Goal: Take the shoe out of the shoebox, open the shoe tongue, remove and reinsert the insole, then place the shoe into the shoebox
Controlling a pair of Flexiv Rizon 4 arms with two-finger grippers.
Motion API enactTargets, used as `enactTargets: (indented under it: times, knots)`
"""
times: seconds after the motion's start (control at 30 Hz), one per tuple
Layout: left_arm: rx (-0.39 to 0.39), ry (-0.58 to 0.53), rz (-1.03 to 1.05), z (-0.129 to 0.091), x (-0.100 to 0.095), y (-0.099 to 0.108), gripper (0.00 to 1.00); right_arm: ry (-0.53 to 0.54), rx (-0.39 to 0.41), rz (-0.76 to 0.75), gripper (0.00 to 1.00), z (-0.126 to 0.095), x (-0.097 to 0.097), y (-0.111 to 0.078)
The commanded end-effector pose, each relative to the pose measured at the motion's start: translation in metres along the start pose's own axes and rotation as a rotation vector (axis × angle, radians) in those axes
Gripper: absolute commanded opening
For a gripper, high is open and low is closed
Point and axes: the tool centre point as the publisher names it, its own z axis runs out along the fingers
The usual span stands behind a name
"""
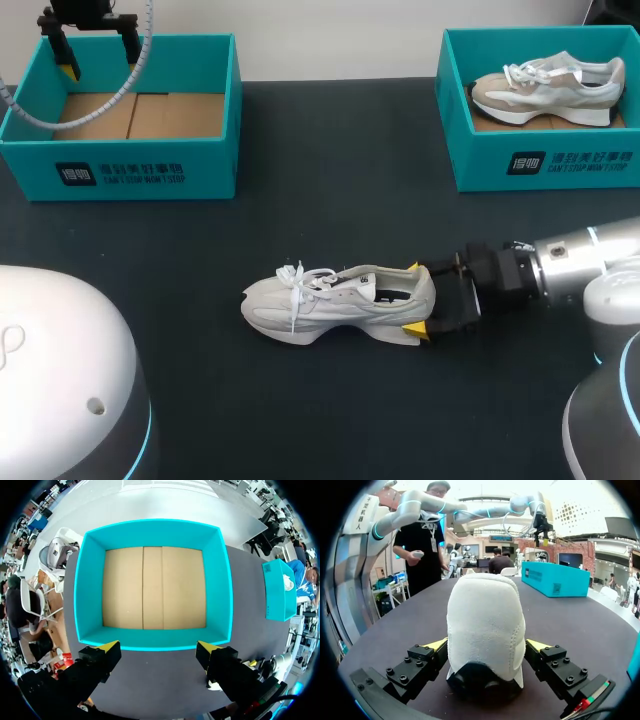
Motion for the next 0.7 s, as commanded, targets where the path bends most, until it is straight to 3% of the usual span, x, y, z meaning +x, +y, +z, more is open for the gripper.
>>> enactTargets:
  times: [0.03, 0.33, 0.37, 0.4, 0.43, 0.7]
  knots:
    - [0.0, 0.0, 0.0, 0.0, 0.0, 0.0, 1.0, 0.005, 0.0, 0.001, 1.0, 0.012, -0.004, -0.002]
    - [0.0, 0.0, 0.0, 0.0, 0.0, 0.0, 1.0, 0.015, -0.003, 0.007, 1.0, 0.022, -0.003, -0.008]
    - [0.0, 0.0, 0.0, 0.0, 0.0, 0.0, 1.0, 0.018, -0.001, 0.01, 0.7, 0.022, -0.003, -0.009]
    - [0.0, 0.0, 0.0, 0.0, 0.0, 0.0, 1.0, 0.018, 0.005, 0.012, 0.26, 0.022, -0.003, -0.01]
    - [0.0, 0.0, 0.0, 0.0, 0.0, 0.0, 1.0, 0.019, -0.002, 0.012, 0.0, 0.023, -0.003, -0.011]
    - [0.0, 0.0, 0.0, 0.0, 0.0, 0.0, 1.0, 0.008, 0.01, 0.012, 0.0, 0.024, -0.001, -0.013]
